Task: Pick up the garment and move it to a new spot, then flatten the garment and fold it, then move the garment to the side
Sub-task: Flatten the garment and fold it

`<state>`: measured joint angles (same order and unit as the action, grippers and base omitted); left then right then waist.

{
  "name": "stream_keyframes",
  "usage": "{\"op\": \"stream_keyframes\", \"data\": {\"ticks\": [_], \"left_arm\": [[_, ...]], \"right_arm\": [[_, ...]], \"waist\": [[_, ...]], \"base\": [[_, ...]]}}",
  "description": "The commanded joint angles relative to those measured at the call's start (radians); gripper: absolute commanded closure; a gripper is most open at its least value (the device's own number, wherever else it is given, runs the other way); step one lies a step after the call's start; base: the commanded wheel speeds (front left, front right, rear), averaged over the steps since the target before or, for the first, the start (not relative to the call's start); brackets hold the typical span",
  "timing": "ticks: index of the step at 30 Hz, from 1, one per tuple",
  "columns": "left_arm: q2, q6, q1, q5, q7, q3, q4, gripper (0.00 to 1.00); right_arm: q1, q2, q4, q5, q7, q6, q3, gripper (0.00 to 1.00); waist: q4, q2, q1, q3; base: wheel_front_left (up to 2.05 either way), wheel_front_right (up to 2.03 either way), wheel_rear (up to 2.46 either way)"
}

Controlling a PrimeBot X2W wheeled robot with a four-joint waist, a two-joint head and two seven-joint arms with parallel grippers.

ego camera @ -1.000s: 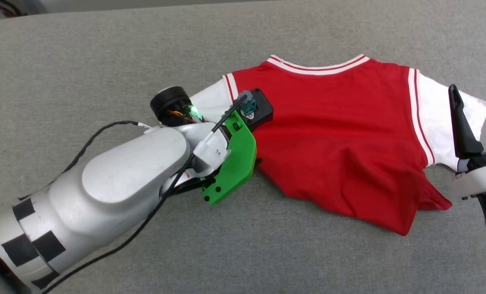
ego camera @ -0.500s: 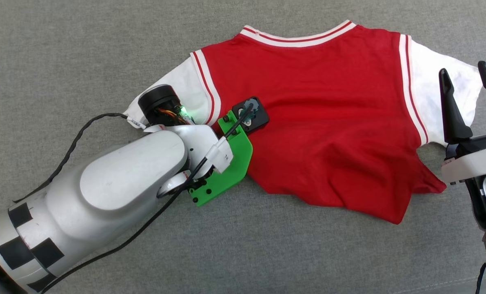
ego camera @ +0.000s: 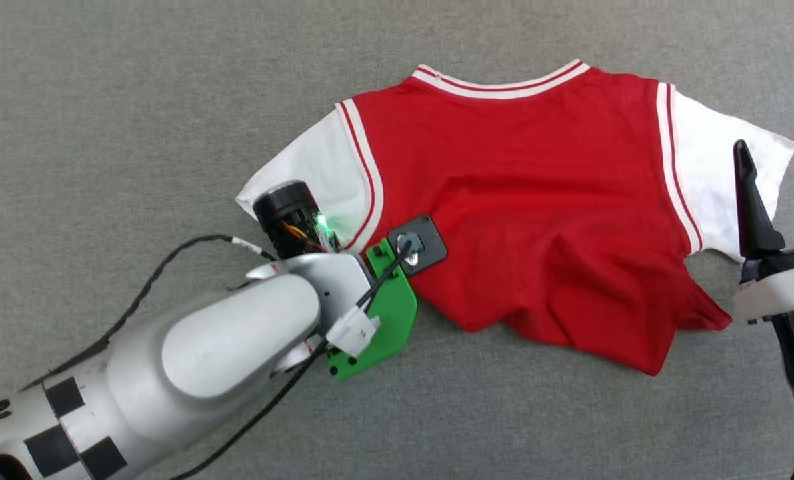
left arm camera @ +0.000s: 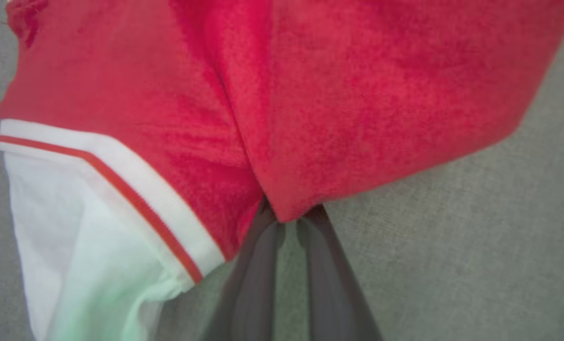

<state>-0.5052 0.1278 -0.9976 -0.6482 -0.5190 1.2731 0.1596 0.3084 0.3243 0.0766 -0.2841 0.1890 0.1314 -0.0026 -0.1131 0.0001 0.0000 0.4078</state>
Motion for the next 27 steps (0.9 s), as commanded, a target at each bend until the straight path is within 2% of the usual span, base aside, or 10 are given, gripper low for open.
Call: {"op": "stream_keyframes", "data": {"ticks": [1,9,13,14,15,16,17,22,25,27], "left_arm": [[0.000,0.003,0.040,0.008,0.015,0.007,-0.009,1.00],[-0.008,0.003,0.192,-0.023,0.084,0.007,-0.037,1.00],[0.006,0.003,0.253,-0.030,0.107,0.007,-0.020,1.00],[0.013,0.003,0.266,-0.036,0.118,0.007,-0.010,0.97],[0.020,0.003,0.274,-0.044,0.128,0.007,0.000,0.58],[0.026,0.003,0.277,-0.041,0.143,0.007,0.009,0.03],[0.031,0.003,0.276,-0.030,0.165,0.007,0.022,0.00],[0.053,-0.013,0.286,-0.024,0.265,-0.023,0.015,0.00],[0.039,-0.024,0.297,-0.056,0.294,-0.055,-0.036,0.00],[0.004,-0.033,0.291,-0.082,0.298,-0.089,-0.087,0.00]], "right_arm": [[-0.024,0.001,-0.001,-0.002,-0.002,-0.001,-0.010,0.00],[-0.101,-0.013,-0.045,0.001,-0.024,-0.001,-0.043,0.00],[-0.116,-0.018,-0.060,0.005,-0.042,-0.001,-0.055,0.00],[-0.119,-0.019,-0.062,0.007,-0.047,-0.001,-0.056,0.00],[-0.122,-0.021,-0.063,0.008,-0.049,-0.001,-0.058,0.00],[-0.125,-0.023,-0.065,0.010,-0.053,-0.001,-0.058,0.00],[-0.129,-0.025,-0.066,0.012,-0.057,-0.001,-0.058,0.00],[-0.148,-0.032,-0.072,0.016,-0.074,-0.001,-0.069,0.00],[-0.170,-0.038,-0.078,0.017,-0.075,-0.001,-0.079,0.00],[-0.185,-0.045,-0.086,0.018,-0.077,-0.001,-0.083,0.00]], "waist": [[0.043,-0.0001,0.0000,-0.056],[0.072,-0.0001,0.0000,-0.091],[0.078,-0.0001,0.0000,-0.096],[0.080,-0.0001,0.0000,-0.098],[0.082,-0.0001,0.0000,-0.101],[0.084,-0.0001,0.0000,-0.105],[0.085,-0.0001,0.0000,-0.110],[0.102,-0.0001,0.0000,-0.148],[0.114,-0.0001,0.0000,-0.175],[0.122,-0.0001,0.0000,-0.189]], "base": [[0.00,0.00,0.00],[0.00,0.00,0.00],[0.00,0.00,0.00],[0.00,0.00,0.00],[0.00,0.00,0.00],[0.00,0.00,0.00],[0.00,0.00,0.00],[0.00,0.00,0.00],[0.00,0.00,0.00],[0.00,0.00,0.00]]}}
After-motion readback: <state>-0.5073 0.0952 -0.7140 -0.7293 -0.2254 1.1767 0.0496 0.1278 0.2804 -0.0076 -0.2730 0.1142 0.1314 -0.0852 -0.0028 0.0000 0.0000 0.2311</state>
